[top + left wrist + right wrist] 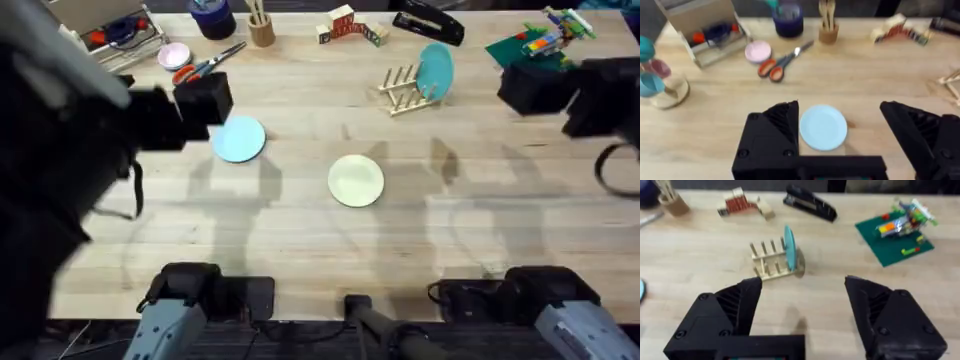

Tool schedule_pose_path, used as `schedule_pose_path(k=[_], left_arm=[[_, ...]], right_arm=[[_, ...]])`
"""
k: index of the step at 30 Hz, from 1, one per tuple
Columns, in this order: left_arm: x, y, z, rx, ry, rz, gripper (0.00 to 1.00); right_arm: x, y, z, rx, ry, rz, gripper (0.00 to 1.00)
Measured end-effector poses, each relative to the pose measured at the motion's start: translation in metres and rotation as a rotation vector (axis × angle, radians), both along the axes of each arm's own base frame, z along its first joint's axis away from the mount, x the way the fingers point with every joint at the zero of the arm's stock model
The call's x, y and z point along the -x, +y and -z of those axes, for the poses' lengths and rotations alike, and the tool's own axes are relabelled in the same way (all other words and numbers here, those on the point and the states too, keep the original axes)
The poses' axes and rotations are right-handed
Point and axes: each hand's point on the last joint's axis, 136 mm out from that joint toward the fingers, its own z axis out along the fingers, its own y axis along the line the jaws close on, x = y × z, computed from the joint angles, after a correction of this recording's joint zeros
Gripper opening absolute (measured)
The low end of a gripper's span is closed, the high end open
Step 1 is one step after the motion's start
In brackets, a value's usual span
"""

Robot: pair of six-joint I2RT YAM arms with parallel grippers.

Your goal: Pick up the plates from the table one by one and place each into a slot on the dish rack.

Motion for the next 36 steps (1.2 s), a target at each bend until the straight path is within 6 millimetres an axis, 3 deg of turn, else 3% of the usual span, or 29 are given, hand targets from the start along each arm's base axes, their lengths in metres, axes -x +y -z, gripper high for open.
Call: schedule_pose_path(k=[6,12,17,22,28,30,36], left_arm=[[-0.023,0.0,0.011,0.028,0.239,-0.018,0.991],[-0.045,-0.001,0.028,0.037,0.384,-0.024,0.993],[-0.053,-0.001,0.047,0.035,0.457,-0.025,0.993],[-0.054,-0.001,0.051,0.035,0.471,-0.026,0.989],[-0.051,-0.002,0.054,0.079,0.489,-0.012,0.091],[-0.049,0.001,0.054,0.126,0.495,0.001,0.046],[-0.035,0.018,0.056,0.294,0.513,0.054,0.042]], right_arm=[[-0.022,0.001,0.001,-0.001,0.208,-0.002,0.996],[-0.045,0.002,0.009,0.0,0.295,-0.006,0.996],[-0.049,0.005,0.019,0.0,0.334,-0.017,0.996],[-0.049,0.005,0.02,0.0,0.336,-0.017,0.996],[-0.049,0.005,0.02,-0.004,0.337,-0.015,0.996],[-0.048,0.005,0.02,-0.007,0.338,-0.013,0.996],[-0.048,0.005,0.02,-0.013,0.338,-0.008,0.996]])
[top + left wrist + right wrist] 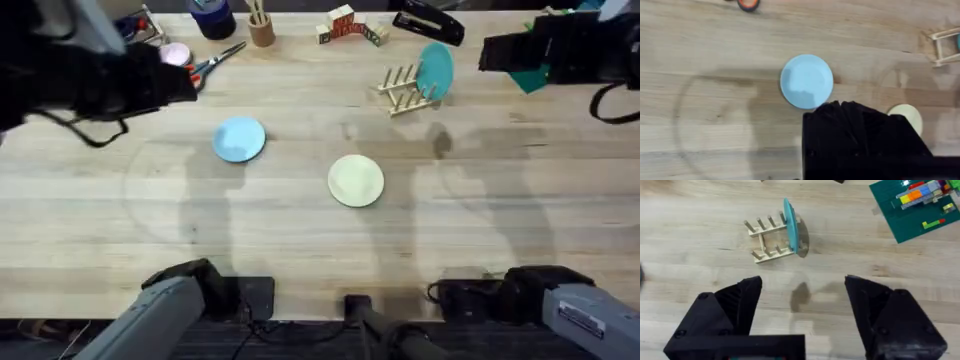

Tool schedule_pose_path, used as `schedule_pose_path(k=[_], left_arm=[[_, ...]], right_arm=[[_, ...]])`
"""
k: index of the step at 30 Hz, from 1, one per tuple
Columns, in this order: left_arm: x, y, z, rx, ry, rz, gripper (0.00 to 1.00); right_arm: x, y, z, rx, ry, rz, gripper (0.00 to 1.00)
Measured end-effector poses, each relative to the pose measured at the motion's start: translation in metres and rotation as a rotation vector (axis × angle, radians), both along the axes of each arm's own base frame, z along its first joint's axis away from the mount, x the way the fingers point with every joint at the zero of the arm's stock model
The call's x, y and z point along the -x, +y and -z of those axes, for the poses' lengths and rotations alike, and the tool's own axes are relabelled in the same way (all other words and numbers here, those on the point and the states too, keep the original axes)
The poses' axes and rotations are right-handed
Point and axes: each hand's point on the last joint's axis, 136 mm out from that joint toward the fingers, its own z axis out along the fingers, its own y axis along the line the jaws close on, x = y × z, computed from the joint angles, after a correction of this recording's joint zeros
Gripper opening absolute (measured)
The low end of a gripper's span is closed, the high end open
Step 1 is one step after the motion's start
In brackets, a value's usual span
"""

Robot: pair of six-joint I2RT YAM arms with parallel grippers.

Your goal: Pick up the plates from the table one by one and place each into a slot on the dish rack.

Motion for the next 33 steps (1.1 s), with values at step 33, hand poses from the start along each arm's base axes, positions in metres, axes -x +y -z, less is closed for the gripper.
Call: schedule_pose_path(k=[33], left_arm=[[-0.026,0.017,0.136,0.546,0.159,0.291,0.041]], right_arm=[[0.0,0.0,0.0,-0.002,0.0,0.002,0.996]])
